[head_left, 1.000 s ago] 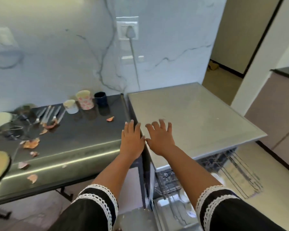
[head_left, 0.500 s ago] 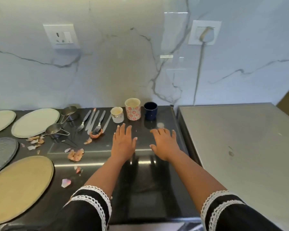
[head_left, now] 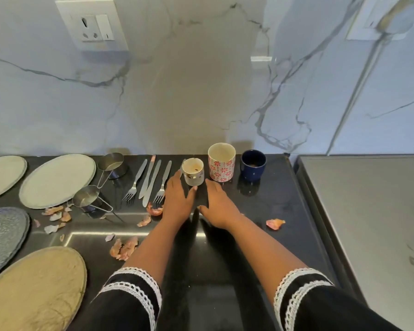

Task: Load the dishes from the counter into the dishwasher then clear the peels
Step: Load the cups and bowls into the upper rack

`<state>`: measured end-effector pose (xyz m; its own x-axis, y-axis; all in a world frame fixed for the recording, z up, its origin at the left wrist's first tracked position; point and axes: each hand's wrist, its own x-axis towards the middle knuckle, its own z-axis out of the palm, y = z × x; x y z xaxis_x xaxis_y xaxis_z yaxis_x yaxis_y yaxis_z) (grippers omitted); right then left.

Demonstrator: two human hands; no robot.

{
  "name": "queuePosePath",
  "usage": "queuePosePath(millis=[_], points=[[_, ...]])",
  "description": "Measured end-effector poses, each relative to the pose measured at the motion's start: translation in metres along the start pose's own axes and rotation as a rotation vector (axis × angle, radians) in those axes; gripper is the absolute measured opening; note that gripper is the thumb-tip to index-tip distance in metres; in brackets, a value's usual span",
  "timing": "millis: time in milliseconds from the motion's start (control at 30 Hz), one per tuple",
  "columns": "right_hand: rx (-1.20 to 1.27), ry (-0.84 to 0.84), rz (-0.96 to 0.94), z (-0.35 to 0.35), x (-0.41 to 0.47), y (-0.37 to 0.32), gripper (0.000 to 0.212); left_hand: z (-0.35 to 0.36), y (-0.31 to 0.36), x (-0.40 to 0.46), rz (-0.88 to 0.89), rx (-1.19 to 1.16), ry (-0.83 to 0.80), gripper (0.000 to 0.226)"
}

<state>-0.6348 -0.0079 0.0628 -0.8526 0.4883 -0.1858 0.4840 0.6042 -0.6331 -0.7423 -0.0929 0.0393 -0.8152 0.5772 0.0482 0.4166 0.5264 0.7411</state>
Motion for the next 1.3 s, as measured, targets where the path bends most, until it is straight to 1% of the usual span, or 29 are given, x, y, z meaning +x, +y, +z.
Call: queuePosePath(millis=[167,333,433,567,633,800,900,1100,1167,1233,1300], points=[[0.085,-0.021,0.028,0.0,0.035,-0.001,0.095,0.011,0.01,0.025,-0.029,-0.151,-0.007,0.083],[0.142,0.0,0.051,0.002,0.057,-0.002,0.098,0.02,0.011,0.049,-0.046,-0.202,-0.011,0.092],[0.176,0.02,0.079,0.006,0.063,-0.001,0.101,0.024,0.009,0.055,-0.033,-0.189,-0.02,0.088],[0.227,0.089,0.073,0.013,0.061,0.005,0.089,0.023,0.003,0.047,0.031,-0.14,0.021,0.074],[0.226,0.099,0.066,0.014,0.051,0.006,0.089,0.022,0.002,0.037,0.052,-0.115,0.024,0.067],[0.214,0.088,0.043,0.013,0.023,0.013,0.093,0.024,0.005,0.006,0.052,-0.12,0.035,0.068],[0.204,0.123,0.03,0.01,0.002,0.017,0.094,0.026,0.011,-0.014,0.063,-0.153,0.043,0.064],[0.203,0.27,-0.012,-0.003,-0.054,0.031,0.077,0.03,0.041,-0.066,0.108,-0.231,0.027,0.058],[0.204,0.335,-0.04,-0.008,-0.073,0.035,0.07,0.034,0.053,-0.081,0.097,-0.298,0.042,0.057],[0.189,0.41,-0.058,-0.015,-0.1,0.043,0.068,0.044,0.071,-0.104,0.073,-0.381,0.056,0.056],[0.171,0.486,-0.052,-0.023,-0.132,0.056,0.066,0.057,0.092,-0.133,0.074,-0.443,0.036,0.054]])
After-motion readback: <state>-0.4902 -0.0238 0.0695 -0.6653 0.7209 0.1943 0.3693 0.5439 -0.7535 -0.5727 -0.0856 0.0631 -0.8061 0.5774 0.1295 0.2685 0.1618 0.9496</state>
